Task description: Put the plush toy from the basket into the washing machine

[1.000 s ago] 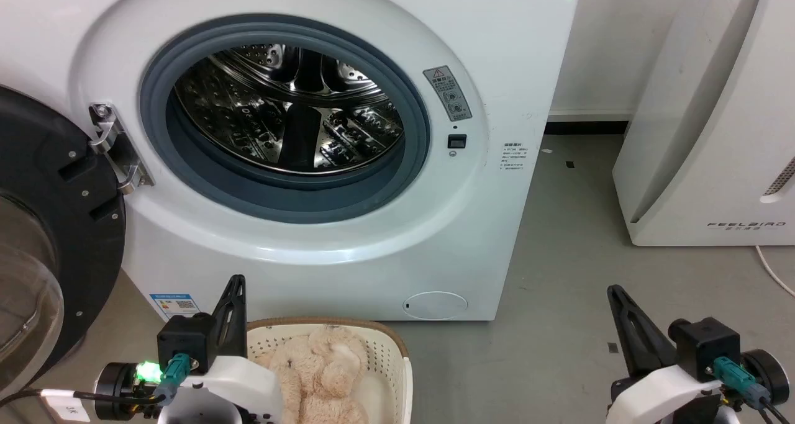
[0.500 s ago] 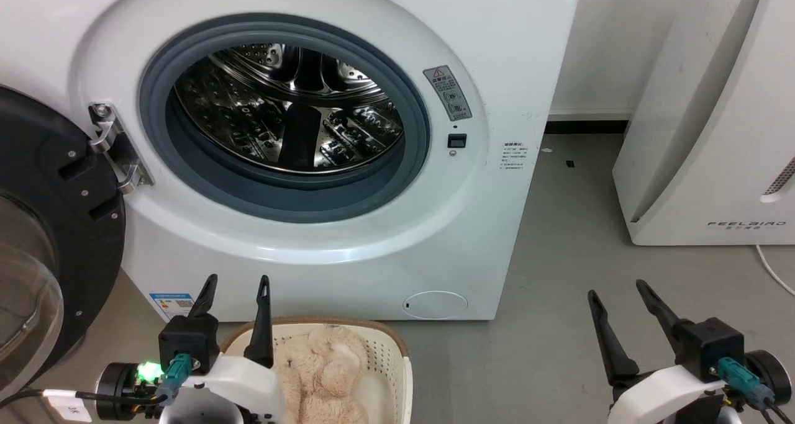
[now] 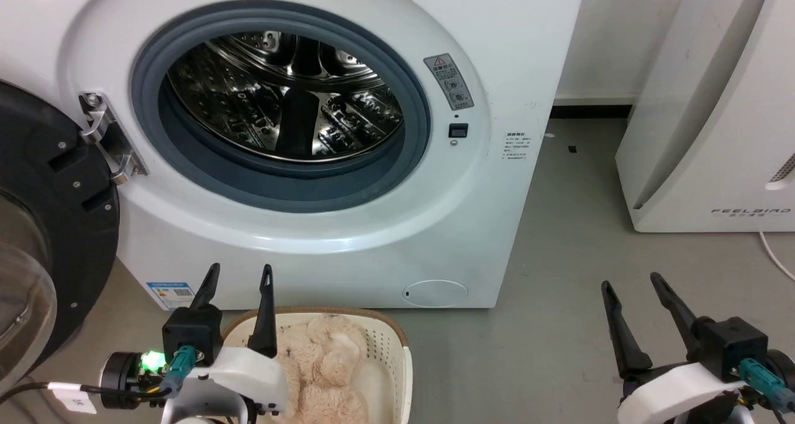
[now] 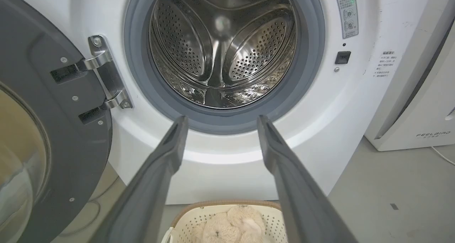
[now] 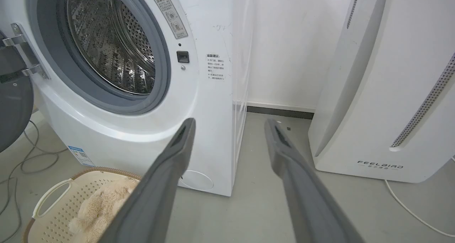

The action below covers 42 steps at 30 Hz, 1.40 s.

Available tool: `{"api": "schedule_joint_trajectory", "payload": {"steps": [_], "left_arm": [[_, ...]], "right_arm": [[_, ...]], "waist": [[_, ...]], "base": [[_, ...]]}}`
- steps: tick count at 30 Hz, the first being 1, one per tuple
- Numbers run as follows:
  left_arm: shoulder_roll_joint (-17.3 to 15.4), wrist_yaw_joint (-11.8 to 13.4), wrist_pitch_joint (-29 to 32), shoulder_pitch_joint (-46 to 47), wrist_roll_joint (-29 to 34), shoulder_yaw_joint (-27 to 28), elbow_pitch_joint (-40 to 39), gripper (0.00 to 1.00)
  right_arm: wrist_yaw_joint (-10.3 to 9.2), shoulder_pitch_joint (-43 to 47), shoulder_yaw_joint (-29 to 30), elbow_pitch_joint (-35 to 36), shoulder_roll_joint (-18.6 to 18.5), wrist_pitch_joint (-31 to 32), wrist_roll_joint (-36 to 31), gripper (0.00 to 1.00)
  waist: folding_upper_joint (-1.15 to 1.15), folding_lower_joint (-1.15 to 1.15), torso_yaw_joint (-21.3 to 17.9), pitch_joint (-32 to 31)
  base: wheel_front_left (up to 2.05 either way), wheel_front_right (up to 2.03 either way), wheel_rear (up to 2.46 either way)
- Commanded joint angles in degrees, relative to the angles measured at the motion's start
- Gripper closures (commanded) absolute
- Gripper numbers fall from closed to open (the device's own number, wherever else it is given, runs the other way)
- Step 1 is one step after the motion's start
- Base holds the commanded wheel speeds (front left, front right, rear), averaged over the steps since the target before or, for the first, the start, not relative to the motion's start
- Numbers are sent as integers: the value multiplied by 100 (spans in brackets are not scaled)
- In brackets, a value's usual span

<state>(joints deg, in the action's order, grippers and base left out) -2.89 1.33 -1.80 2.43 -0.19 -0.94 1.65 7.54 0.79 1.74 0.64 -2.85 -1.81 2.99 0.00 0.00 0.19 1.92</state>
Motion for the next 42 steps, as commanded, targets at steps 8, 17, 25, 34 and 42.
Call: {"api": "schedule_joint_trajectory", "payload": {"steps": [8,17,25,34,42], "left_arm": [[-86,-38,-149,416,-9,-79,457,0],[-202,-105,-256,841,20,-192,1292,0],[-288,-221,-323,1328,61,-346,2160,0],[-418,-304,-213,1804,123,-528,2859,0],[-697,-343,62,2246,334,-862,3450,0]], "right_arm": [[-1,-229,88,76,-1,-153,183,0],[-2,-375,159,114,-1,-260,330,0],[-2,-531,232,153,-1,-355,471,0],[-2,-724,282,196,-1,-451,627,0],[-3,-967,389,226,-1,-558,854,0]], "waist": [[0,0,-11,260],[0,0,-77,553],[0,0,-130,866],[0,0,-183,1264],[0,0,-273,1785]], "base": [[0,0,0],[0,0,0],[0,0,0],[0,0,0],[0,0,0]]}}
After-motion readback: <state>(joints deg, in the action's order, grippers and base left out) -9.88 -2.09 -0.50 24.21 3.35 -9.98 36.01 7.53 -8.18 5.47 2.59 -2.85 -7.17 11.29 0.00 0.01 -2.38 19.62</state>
